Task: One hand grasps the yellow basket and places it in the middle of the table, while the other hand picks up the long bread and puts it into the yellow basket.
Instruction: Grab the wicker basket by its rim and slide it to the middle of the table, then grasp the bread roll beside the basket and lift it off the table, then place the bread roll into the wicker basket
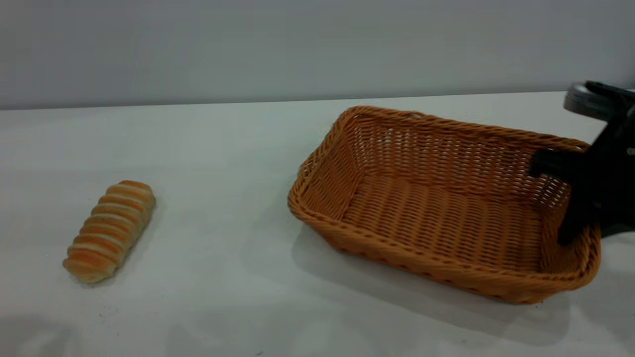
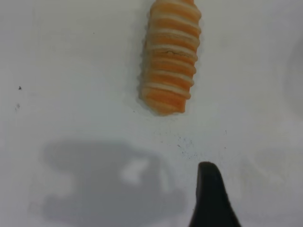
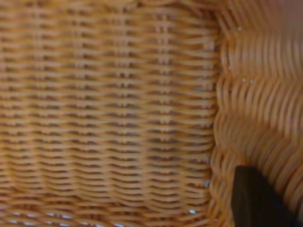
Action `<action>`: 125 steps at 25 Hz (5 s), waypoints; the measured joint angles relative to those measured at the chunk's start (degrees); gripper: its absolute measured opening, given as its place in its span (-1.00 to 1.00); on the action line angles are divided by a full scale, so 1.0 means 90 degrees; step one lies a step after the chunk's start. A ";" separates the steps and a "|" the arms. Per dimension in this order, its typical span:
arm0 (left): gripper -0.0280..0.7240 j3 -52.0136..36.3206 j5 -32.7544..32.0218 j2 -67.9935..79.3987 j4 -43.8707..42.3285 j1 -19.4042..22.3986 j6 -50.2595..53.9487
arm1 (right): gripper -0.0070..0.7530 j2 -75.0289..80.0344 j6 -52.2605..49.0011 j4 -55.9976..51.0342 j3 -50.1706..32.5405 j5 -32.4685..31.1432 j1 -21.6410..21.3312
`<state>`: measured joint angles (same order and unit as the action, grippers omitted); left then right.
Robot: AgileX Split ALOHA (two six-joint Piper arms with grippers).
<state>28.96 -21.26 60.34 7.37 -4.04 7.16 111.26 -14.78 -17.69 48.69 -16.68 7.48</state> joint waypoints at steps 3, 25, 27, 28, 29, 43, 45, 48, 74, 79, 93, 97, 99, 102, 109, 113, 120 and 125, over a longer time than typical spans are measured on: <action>0.48 0.0000 0.0000 0.0000 0.0000 0.0000 -0.0006 | -0.86 0.0000 0.0489 -0.0495 0.0317 -0.0307 0.0081; 0.48 0.0000 0.0098 0.0000 0.0197 0.0000 -0.0006 | -0.46 0.0773 0.3794 -0.3517 0.1284 -0.0200 0.1718; 0.48 0.0000 0.0216 0.0000 0.0203 0.0000 -0.0006 | -0.23 0.0773 0.3862 -0.3556 0.1291 -0.0145 0.1718; 0.48 0.0000 0.0244 0.0000 0.0203 0.0000 -0.0006 | -0.09 0.0773 0.3869 -0.3562 0.1291 -0.0117 0.1718; 0.48 0.0000 0.0265 0.0000 0.0203 0.0000 -0.0006 | 0.03 0.0773 0.3884 -0.3562 0.1291 -0.0117 0.1718; 0.48 0.0050 0.0917 0.1748 0.0197 0.0000 -0.0296 | 0.76 -0.0285 0.4053 -0.2044 0.1291 -0.0666 0.1718; 0.48 0.0179 0.0976 0.2132 0.0197 0.0000 -0.0510 | 0.74 -0.0502 0.4058 -0.1832 0.1291 -0.0909 0.1718; 0.48 0.0529 0.1003 0.2683 0.0197 0.0000 -0.0795 | 0.72 -0.0766 0.4058 -0.1675 0.1291 -0.1288 0.1718; 0.48 0.3321 0.0857 0.6745 -0.0006 0.0000 -0.1144 | 0.57 -0.2058 0.4050 -0.1152 0.1291 -0.3438 0.1718; 0.46 0.3399 0.1088 0.7025 -0.0014 0.0000 -0.1158 | 0.57 -0.2256 0.4050 -0.1144 0.1291 -0.3626 0.1718; -0.73 0.3399 0.0655 0.6645 -0.0875 0.0008 -0.1077 | 0.57 -0.2356 0.4050 -0.1124 0.1291 -0.3763 0.1718; -0.73 0.3380 0.0402 0.5839 -0.0910 0.0013 -0.1032 | 0.57 -0.2356 0.4050 -0.1097 0.1291 -0.3770 0.1718; -0.73 0.3380 0.0332 0.5359 -0.0783 0.0013 -0.0986 | 0.57 -0.2356 0.4050 -0.1096 0.1291 -0.3770 0.1718; -0.73 0.3380 0.0217 0.4825 -0.0278 -0.0019 -0.0983 | 0.57 -0.2356 0.4050 -0.1084 0.1291 -0.3770 0.1718; -0.73 0.3368 0.0229 0.4622 0.0996 -0.1067 -0.1826 | 0.57 -0.2356 0.4056 -0.1045 0.1291 -0.3770 0.1718; -0.73 0.3368 0.0501 0.4686 0.1513 -0.1897 -0.2488 | 0.57 -0.2356 0.4056 -0.1045 0.1291 -0.3777 0.1718; -0.69 0.3368 0.0801 0.5174 0.1634 -0.2671 -0.2933 | 0.57 -0.2650 0.4056 -0.1045 0.1284 -0.3953 0.1718; -0.15 0.3368 0.0860 0.5497 0.1614 -0.2665 -0.3013 | 0.57 -0.3322 0.4056 -0.0997 0.1284 -0.4017 0.1718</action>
<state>59.27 -13.52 109.81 21.89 -28.03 -19.95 81.36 21.72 -26.66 60.25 -52.83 22.94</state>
